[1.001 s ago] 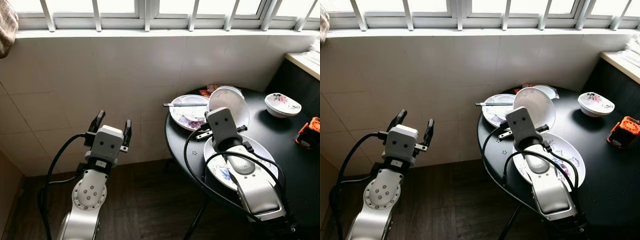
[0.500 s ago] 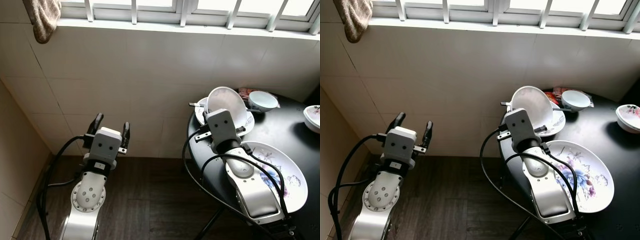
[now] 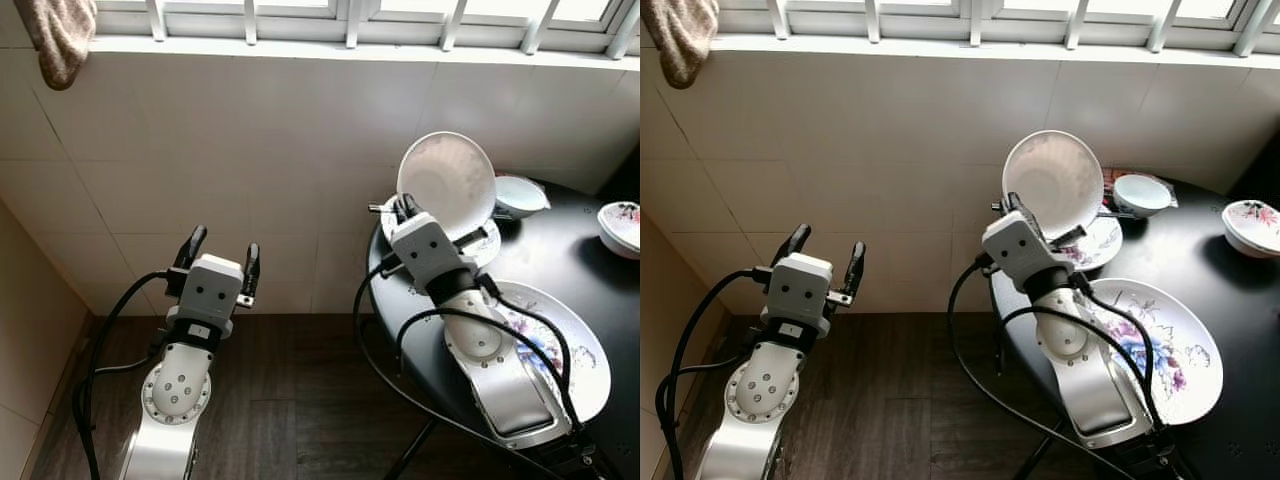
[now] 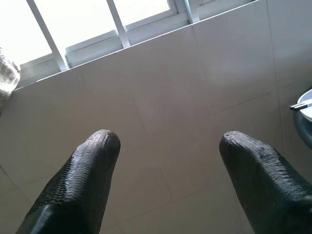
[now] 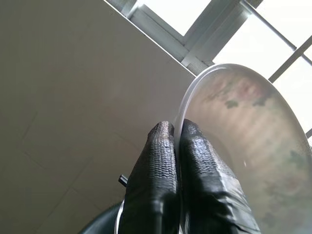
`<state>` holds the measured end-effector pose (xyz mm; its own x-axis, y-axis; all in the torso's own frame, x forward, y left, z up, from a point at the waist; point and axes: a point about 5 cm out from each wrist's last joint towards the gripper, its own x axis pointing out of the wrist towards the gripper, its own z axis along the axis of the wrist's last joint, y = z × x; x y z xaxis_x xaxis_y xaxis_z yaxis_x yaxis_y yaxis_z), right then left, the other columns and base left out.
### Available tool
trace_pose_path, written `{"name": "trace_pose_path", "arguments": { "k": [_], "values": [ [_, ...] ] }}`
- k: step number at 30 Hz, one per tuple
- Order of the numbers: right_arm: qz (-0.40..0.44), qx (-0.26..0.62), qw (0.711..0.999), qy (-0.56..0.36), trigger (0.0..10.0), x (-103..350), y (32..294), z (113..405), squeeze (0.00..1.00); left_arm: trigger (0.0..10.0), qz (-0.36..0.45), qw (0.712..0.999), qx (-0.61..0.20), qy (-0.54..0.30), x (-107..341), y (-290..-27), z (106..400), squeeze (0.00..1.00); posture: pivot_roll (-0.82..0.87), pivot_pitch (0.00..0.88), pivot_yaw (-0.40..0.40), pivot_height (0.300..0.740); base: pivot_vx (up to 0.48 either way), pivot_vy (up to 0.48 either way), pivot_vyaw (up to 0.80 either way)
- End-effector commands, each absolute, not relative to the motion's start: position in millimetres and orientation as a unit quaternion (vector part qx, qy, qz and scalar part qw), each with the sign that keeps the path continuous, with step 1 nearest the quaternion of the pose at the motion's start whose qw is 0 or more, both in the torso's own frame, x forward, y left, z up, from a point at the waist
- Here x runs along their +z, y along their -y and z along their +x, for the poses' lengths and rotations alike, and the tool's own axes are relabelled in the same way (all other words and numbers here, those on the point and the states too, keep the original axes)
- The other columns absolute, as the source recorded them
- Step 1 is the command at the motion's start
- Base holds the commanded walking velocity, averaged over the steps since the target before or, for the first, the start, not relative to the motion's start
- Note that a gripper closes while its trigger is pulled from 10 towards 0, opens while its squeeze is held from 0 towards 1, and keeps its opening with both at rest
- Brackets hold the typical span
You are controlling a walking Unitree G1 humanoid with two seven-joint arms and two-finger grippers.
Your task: Kitchen organization
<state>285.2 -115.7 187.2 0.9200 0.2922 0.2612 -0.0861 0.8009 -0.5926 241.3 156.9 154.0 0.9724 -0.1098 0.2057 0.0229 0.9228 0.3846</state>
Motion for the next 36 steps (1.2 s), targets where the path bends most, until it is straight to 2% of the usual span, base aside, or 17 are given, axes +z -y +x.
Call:
{"name": "trace_pose_path", "arguments": {
  "k": [1,36],
  "values": [
    [-0.314,0.107,0.925,0.183,0.0,187.2,114.5,283.2,0.0,10.0,0.192,0.974,-0.035,0.114,154.6,-156.4,241.3,0.0,0.08,0.0,-0.072,0.74,0.0,0.0,0.8],
    [-0.33,0.147,0.91,0.203,0.0,183.1,103.1,278.7,0.0,10.0,0.185,0.975,-0.034,0.121,157.3,-155.5,243.0,0.0,0.08,0.0,-0.078,0.74,0.0,0.0,0.8]
  ]
}}
